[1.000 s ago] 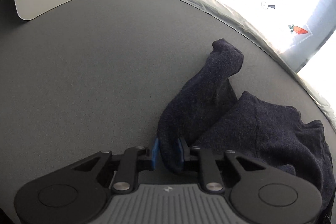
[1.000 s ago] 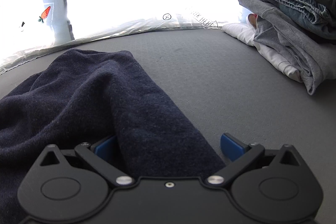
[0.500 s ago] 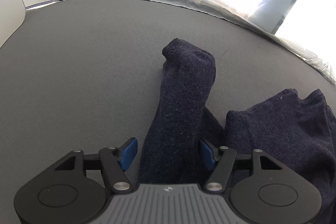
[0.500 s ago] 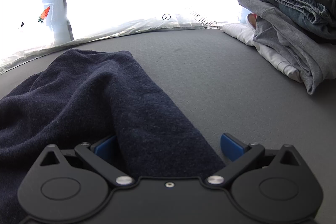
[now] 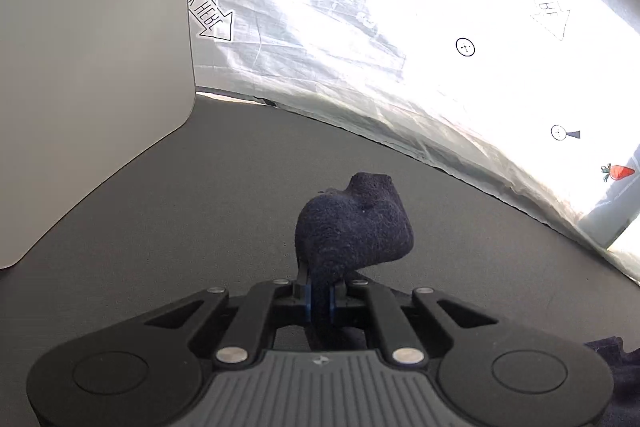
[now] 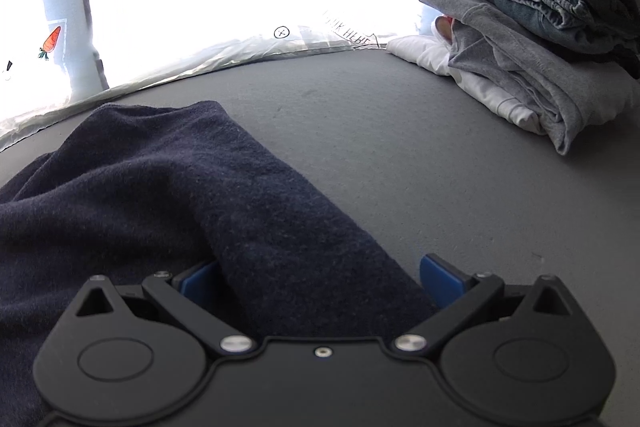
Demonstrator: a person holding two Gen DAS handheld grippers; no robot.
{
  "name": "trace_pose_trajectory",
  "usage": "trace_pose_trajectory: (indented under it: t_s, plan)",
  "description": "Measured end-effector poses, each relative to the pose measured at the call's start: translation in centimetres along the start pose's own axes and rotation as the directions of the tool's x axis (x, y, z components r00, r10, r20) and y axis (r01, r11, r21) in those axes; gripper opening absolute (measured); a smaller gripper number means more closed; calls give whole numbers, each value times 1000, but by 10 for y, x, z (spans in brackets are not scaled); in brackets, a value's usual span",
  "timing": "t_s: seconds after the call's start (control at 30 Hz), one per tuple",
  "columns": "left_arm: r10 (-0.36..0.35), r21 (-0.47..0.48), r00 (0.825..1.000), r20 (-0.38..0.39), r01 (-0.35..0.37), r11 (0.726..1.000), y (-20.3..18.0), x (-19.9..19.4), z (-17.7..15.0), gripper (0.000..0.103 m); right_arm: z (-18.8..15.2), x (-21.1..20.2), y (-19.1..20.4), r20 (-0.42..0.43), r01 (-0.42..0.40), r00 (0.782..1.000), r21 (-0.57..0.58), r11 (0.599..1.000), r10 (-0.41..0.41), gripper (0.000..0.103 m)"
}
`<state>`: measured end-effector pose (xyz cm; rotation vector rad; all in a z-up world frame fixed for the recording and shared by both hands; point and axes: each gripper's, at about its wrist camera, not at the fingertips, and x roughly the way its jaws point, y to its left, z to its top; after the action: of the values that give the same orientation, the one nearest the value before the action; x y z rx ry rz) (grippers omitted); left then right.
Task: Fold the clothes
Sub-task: 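Lay the sleeve out across the table and open the left tool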
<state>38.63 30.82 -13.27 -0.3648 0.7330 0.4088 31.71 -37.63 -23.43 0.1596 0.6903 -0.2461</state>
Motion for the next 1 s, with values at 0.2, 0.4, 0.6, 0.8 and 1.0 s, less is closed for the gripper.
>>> trace_pose_trajectory:
  t_s: [0.2,0.4,0.6,0.8,1.0]
  plan:
    - [131,3,984,-124,-132,991,36,36,-23,16,0,-7,42,-45,134,991,142,981,-129,103]
    - [119,-201,987,-109,-139,970,41,7,-51,27,11,-5,43,-136,152,982,177,973,-128,103]
    - [-11,-238,992,-127,-20,971,-3,-55,-96,35,12,-7,34,-171,71,984,128,989,-49,100]
    - [-207,-185,933,-294,158,970,-69,-96,-172,44,3,-34,15,-143,25,989,-31,999,-29,92]
    - [-250,-49,879,-405,253,966,-114,-120,-238,62,-9,-66,-31,-137,-17,990,20,1000,20,82]
